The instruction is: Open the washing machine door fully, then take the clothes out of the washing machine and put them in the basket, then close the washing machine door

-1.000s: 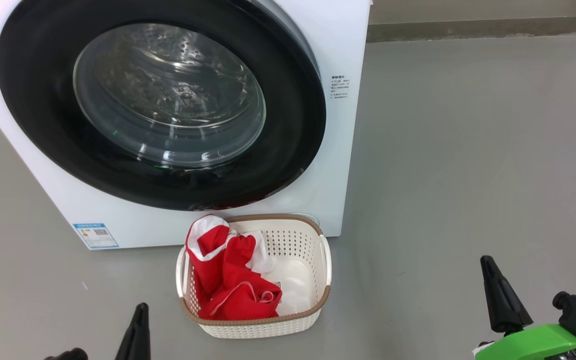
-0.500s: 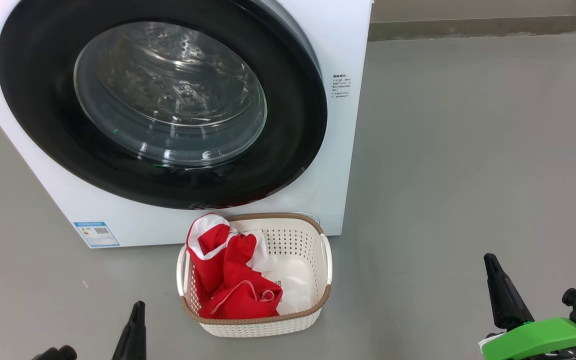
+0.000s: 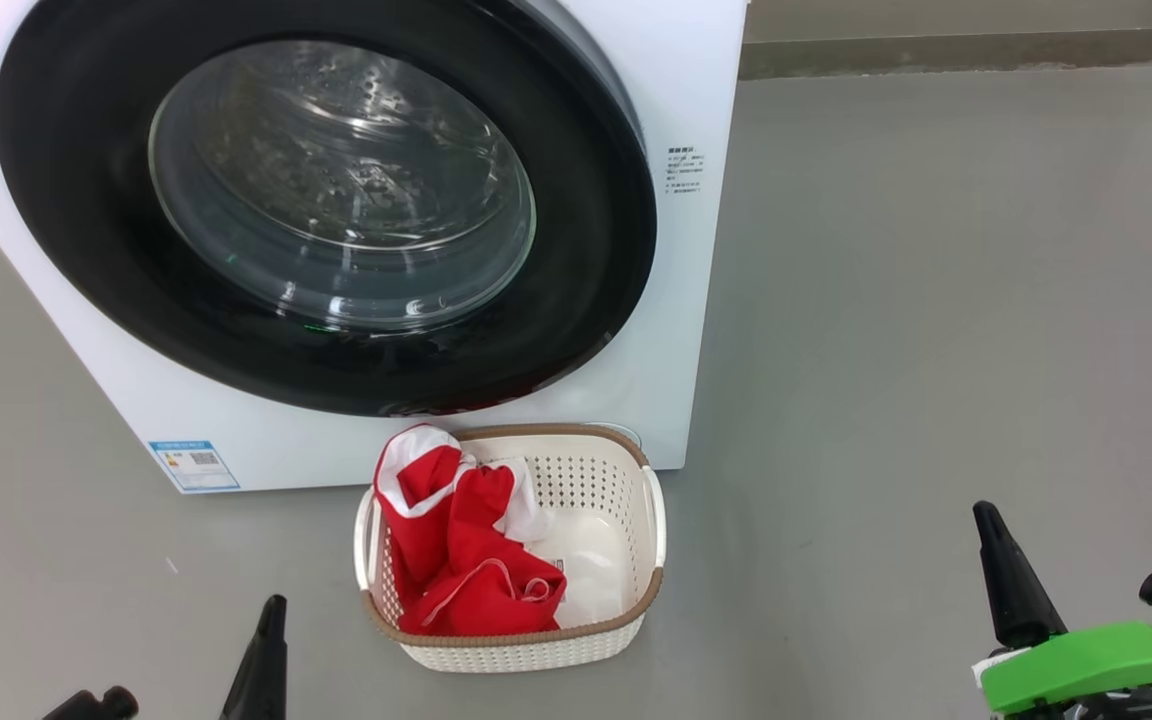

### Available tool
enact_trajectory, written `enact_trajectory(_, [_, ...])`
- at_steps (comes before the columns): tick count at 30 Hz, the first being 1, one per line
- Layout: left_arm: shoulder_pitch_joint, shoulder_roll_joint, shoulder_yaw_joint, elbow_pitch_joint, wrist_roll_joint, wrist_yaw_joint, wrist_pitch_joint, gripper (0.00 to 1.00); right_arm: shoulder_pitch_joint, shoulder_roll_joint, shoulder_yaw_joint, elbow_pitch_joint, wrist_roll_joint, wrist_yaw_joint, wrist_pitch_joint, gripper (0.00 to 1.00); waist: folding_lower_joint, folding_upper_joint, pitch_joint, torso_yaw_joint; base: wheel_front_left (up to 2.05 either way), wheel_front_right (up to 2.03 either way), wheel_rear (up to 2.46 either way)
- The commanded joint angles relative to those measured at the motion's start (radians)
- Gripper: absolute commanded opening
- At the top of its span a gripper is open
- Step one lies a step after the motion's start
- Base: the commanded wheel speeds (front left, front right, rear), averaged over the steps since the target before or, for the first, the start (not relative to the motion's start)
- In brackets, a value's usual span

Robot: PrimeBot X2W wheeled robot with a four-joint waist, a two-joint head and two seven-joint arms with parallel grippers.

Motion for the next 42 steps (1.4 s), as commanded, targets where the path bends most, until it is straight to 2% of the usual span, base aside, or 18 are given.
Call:
enact_trajectory(1, [-0.049, 0.008, 0.027, -0.016, -0.033, -0.014, 0.006, 0.0, -0.057, -0.018, 0.004, -0.021, 0.041, 0.0, 0.005, 0.0, -0.0001, 0.0, 0.0, 0.0, 0.0, 0.0, 0.0])
enact_trajectory(42, [-0.11, 0.011, 0.085, 0.038, -0.478, -0.062, 0.122, 0.0, -0.112, -0.025, -0.016, 0.021, 0.515, -0.001, 0.123, 0.0, -0.0001, 0.0, 0.009, 0.007, 0.0, 0.0, 0.0])
